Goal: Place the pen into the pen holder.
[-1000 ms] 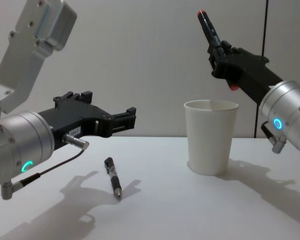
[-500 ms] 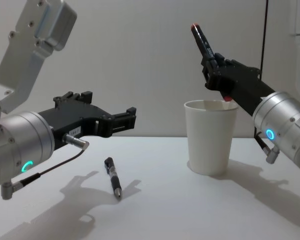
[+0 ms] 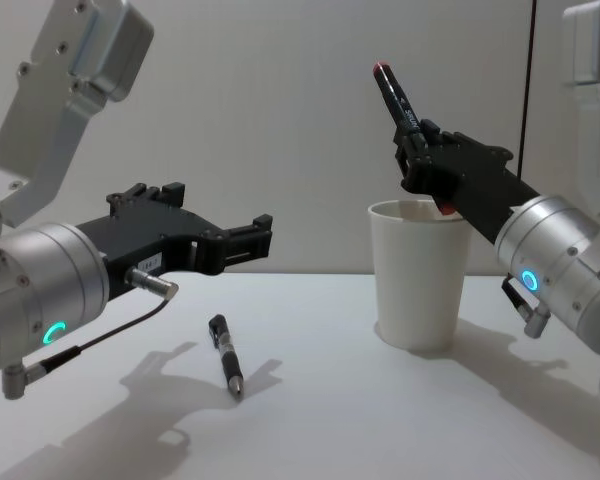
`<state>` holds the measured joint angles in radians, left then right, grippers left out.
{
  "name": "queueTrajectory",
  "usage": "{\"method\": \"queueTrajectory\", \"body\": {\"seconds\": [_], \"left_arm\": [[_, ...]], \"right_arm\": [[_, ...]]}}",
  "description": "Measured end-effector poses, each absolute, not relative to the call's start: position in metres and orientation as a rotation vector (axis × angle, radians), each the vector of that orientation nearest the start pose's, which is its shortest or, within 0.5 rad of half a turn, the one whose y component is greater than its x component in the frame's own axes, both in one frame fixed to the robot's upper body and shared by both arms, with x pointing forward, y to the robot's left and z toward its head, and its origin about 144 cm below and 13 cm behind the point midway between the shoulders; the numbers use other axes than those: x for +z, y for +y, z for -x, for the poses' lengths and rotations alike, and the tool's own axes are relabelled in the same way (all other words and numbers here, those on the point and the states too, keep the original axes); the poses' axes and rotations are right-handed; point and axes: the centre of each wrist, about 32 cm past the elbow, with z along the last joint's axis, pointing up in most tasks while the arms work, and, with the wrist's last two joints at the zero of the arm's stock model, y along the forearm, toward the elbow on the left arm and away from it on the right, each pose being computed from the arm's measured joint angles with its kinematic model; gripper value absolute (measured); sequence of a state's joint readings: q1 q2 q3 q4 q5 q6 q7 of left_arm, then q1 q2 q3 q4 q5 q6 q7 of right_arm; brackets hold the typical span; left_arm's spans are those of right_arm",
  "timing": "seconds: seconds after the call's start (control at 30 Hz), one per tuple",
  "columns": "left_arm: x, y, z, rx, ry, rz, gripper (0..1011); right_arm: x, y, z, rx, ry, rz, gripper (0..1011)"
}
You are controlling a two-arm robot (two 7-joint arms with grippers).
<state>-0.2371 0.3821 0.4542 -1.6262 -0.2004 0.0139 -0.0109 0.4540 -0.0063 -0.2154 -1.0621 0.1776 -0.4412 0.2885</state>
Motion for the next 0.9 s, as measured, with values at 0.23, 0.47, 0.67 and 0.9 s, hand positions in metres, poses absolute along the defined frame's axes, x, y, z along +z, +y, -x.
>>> {"method": "queueTrajectory", "body": {"seconds": [0.23, 0.47, 0.67, 0.9], "left_arm": [[1.2044, 0.1984, -0.492, 1.124, -0.268, -0.061, 1001], [1.2044, 0.1984, -0.492, 1.124, -0.268, -0.061, 1001], [1.2044, 0.1984, -0.492, 1.124, -0.268, -0.061, 1002], [1.2044, 0.1984, -0.492, 1.124, -0.268, -0.061, 1002]], "right_arm": [[1.1593, -0.1633, -0.5778, -1.099, -0.234, -0.332, 413], [1.1588, -0.1628, -0.5779, -1.099, -0.235, -0.33, 628], [1.1586, -0.1627, -0.578, -1.099, -0.235, -0.329, 834], [1.1585, -0.1625, -0.578, -1.1, -0.234, -0.329, 1001]]}}
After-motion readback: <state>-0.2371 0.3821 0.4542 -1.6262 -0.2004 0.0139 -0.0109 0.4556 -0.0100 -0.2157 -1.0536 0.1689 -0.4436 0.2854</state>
